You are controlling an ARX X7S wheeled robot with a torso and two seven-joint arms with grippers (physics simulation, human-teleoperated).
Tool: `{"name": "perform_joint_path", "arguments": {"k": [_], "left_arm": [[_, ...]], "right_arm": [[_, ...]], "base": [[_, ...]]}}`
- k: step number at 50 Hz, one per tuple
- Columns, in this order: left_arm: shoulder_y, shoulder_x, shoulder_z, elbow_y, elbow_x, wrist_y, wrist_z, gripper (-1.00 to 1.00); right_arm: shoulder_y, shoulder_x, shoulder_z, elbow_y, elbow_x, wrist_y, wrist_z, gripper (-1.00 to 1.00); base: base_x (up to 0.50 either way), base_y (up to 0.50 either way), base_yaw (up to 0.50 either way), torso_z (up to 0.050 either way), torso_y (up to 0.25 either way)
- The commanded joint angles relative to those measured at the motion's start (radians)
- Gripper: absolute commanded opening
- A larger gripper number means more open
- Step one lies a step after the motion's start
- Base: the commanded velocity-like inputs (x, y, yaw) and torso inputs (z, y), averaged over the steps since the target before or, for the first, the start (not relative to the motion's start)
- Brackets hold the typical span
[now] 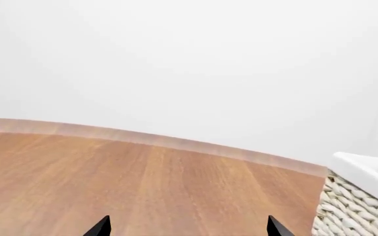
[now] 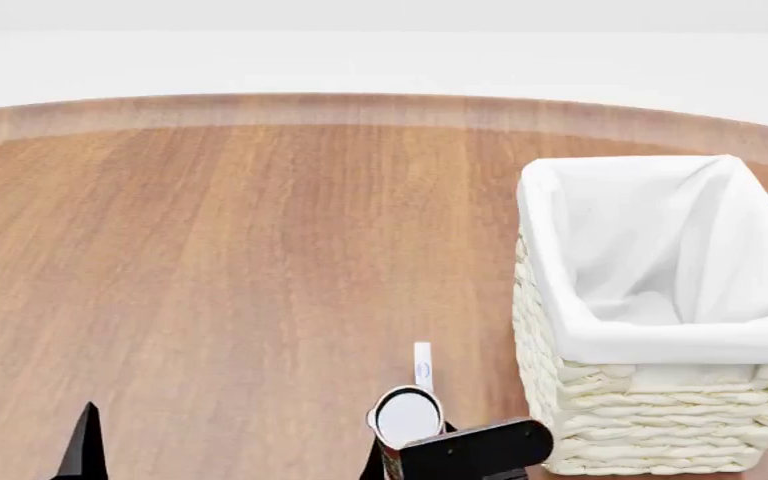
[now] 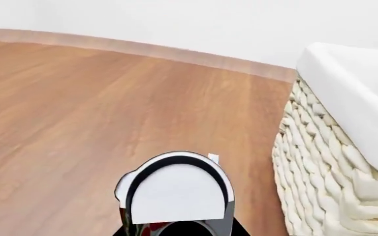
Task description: Pick up the tomato sauce, and put it in the basket.
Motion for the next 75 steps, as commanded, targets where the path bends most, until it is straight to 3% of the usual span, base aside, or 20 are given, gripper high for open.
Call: {"name": "perform_joint_path", "arguments": {"k": [1,13,24,48,61,75], "left_arm": [[0.003,-0.003,0.004,0.002,-0.002,0.003,-0.003,1.00],[0.002,-0.006,0.008,0.001,-0.004,0.005,-0.007,1.00],[0.011,-0.012,0.002,0.000,-0.009,0.010,-0.013,1.00],[0.014,-0.015,0.010,-0.007,-0.013,0.018,-0.018,1.00],[0.013,-0.014,0.015,-0.021,-0.016,0.028,-0.014,1.00],[0.019,-0.018,0.018,-0.022,-0.019,0.033,-0.017,1.00]], "right_arm": [[0.098,0.002,0.001,0.018,-0.020,0.088,-0.020,-1.00],[0.099,0.004,-0.002,0.018,-0.017,0.087,-0.018,-1.00],[0.349,-0.029,-0.052,0.099,-0.048,0.148,-0.086,-1.00],[0.610,-0.049,-0.038,0.264,-0.054,0.139,-0.160,-1.00],[0.780,-0.090,-0.011,0.454,-0.030,0.100,-0.235,-1.00],[1.014,-0.112,0.038,0.808,-0.025,0.023,-0.313,-1.00]], "base": [[0.00,0.00,0.00,0.000,0.000],[0.00,0.00,0.00,0.000,0.000],[0.00,0.00,0.00,0.000,0.001],[0.00,0.00,0.00,0.000,0.000],[0.00,0.00,0.00,0.000,0.001],[0.00,0.00,0.00,0.000,0.000]]}}
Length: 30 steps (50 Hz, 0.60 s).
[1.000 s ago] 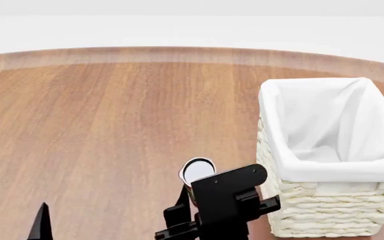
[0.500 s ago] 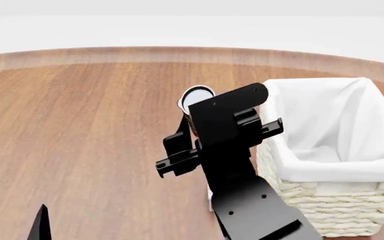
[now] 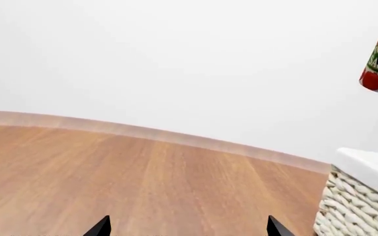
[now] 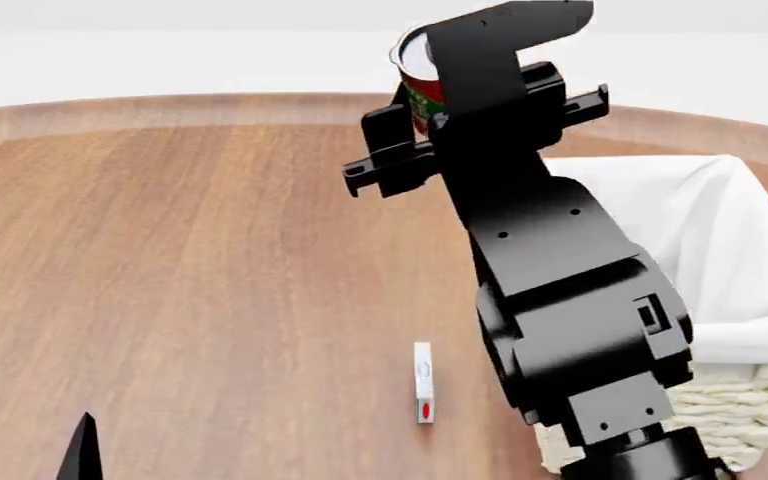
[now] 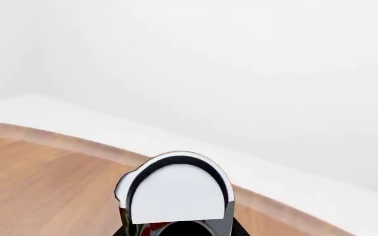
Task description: Pick up the tomato sauce, and put it in the basket.
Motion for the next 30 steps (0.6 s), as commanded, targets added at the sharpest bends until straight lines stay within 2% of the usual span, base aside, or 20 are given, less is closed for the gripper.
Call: {"name": "perform_joint_path", "arguments": {"k": [1,12,30], "left_arm": [[0.003,-0.002,0.005,-0.001,-0.002,0.003,-0.002,1.00],[-0.003,-0.004,0.008,-0.007,-0.005,0.005,-0.003,1.00],[0.002,-0.008,0.011,-0.014,-0.009,0.016,-0.002,1.00]], "right_arm": [[0.174,-0.021,0.031,0.262,-0.028,-0.062,-0.072,-1.00],[0.354,-0.071,0.044,0.817,-0.074,-0.324,-0.109,-1.00],[0.321,-0.019,0.220,0.831,-0.191,-0.250,-0.051,-1.00]], "base": [[0.00,0.00,0.00,0.000,0.000],[0.00,0.00,0.00,0.000,0.000],[0.00,0.00,0.00,0.000,0.001]]}}
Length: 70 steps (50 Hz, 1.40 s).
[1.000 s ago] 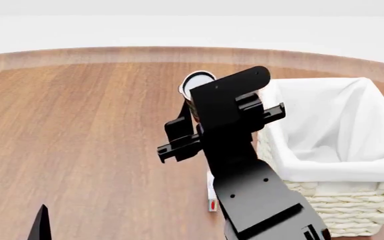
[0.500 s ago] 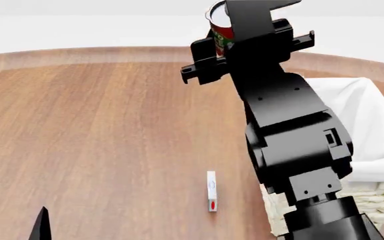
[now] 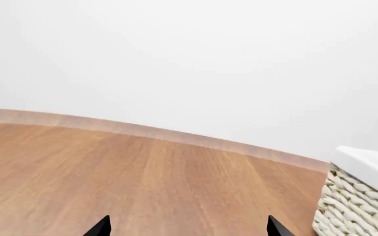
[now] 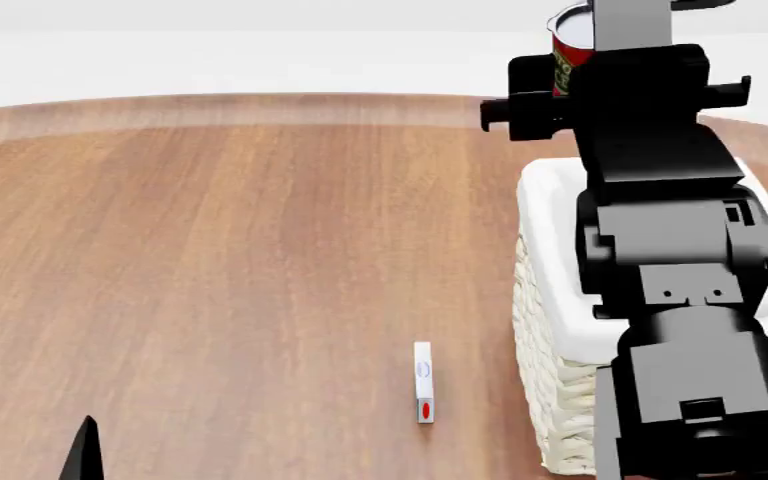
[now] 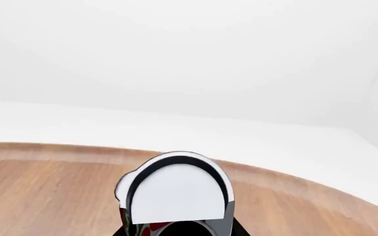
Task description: Pick up the tomato sauce, and put it in the basket.
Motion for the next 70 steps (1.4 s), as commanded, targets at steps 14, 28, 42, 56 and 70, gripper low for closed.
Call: {"name": "perform_joint_path", "arguments": {"k": [14,28,42,56,70], "left_arm": [[-0.004,-0.002,0.012,-0.015,0.001,0.009,-0.002,1.00],[0.004,-0.006,0.010,-0.019,-0.003,0.019,-0.002,1.00],[0.017,-0.010,0.005,-0.025,-0.020,0.036,0.006,1.00],[0.014,-0.012,0.006,-0.034,-0.019,0.038,-0.001,1.00],[0.014,-0.015,0.010,-0.036,-0.022,0.041,-0.003,1.00]], "right_arm": [[-0.034,0.049,0.232,0.068,-0.184,0.057,0.037,-1.00],[-0.075,0.058,0.308,0.068,-0.252,0.141,0.037,-1.00],[-0.096,0.060,0.318,0.068,-0.263,0.197,0.049,-1.00],[-0.115,0.073,0.341,0.068,-0.264,0.232,0.064,-1.00],[-0.115,0.077,0.351,0.068,-0.264,0.244,0.066,-1.00]], "base": [[0.00,0.00,0.00,0.000,0.000],[0.00,0.00,0.00,0.000,0.001],[0.00,0.00,0.00,0.000,0.000],[0.00,0.00,0.00,0.000,0.000],[0.00,0.00,0.00,0.000,0.001]]}}
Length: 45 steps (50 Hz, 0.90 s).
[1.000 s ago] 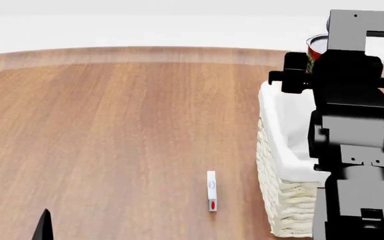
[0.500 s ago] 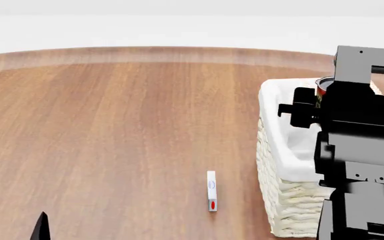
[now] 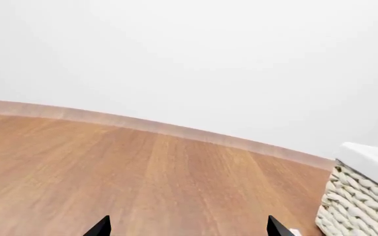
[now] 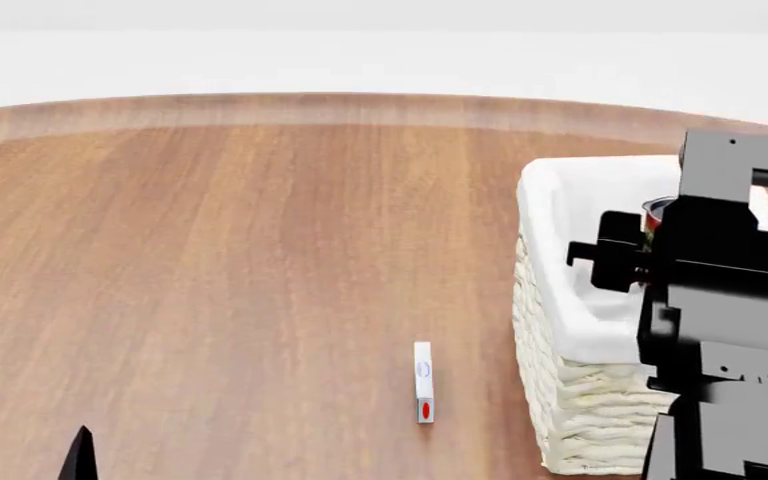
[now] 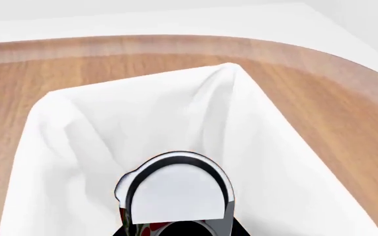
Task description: Pick up the tomato sauce, and put it in the basket.
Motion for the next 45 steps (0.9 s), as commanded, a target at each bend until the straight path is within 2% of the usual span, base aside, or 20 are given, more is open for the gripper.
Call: {"name": "perform_joint_path", "arguments": {"k": [1,2,15,38,39,41,44,45], "left_arm": [[-0.001,-0.003,0.003,-0.003,-0.002,0.002,-0.002,1.00],[0.000,-0.003,0.003,-0.004,-0.002,0.003,-0.002,1.00],[-0.003,-0.004,0.009,-0.007,0.001,0.004,-0.005,1.00],[-0.003,-0.008,0.011,-0.017,-0.013,0.014,-0.001,1.00],[-0.002,-0.008,0.012,-0.018,-0.012,0.015,0.000,1.00],[-0.003,-0.008,0.013,-0.018,-0.013,0.016,-0.001,1.00],[-0.005,-0.006,0.015,-0.024,-0.010,0.017,-0.001,1.00],[-0.005,-0.006,0.015,-0.024,-0.011,0.018,-0.001,1.00]], "right_arm": [[0.001,0.005,-0.003,0.000,-0.026,0.010,-0.013,-1.00],[0.003,0.004,0.000,0.000,-0.022,0.009,-0.027,1.00],[0.048,-0.009,-0.022,0.000,-0.033,-0.029,-0.034,1.00],[0.171,-0.154,-0.174,-0.004,-0.065,-0.231,-0.093,1.00],[0.151,-0.162,-0.185,-0.063,-0.073,-0.210,-0.097,1.00],[0.039,-0.158,-0.197,-0.360,-0.081,-0.043,-0.104,1.00],[-0.050,-0.159,-0.206,-0.579,-0.082,0.065,-0.107,1.00],[-0.054,-0.157,-0.207,-0.590,-0.081,0.072,-0.107,1.00]], "base": [[0.00,0.00,0.00,0.000,0.000],[0.00,0.00,0.00,0.000,0.000],[0.00,0.00,0.00,0.000,0.000],[0.00,0.00,0.00,0.000,0.000],[0.00,0.00,0.00,0.000,0.000],[0.00,0.00,0.00,0.000,0.000],[0.00,0.00,0.00,0.000,0.000],[0.00,0.00,0.00,0.000,0.000]]}}
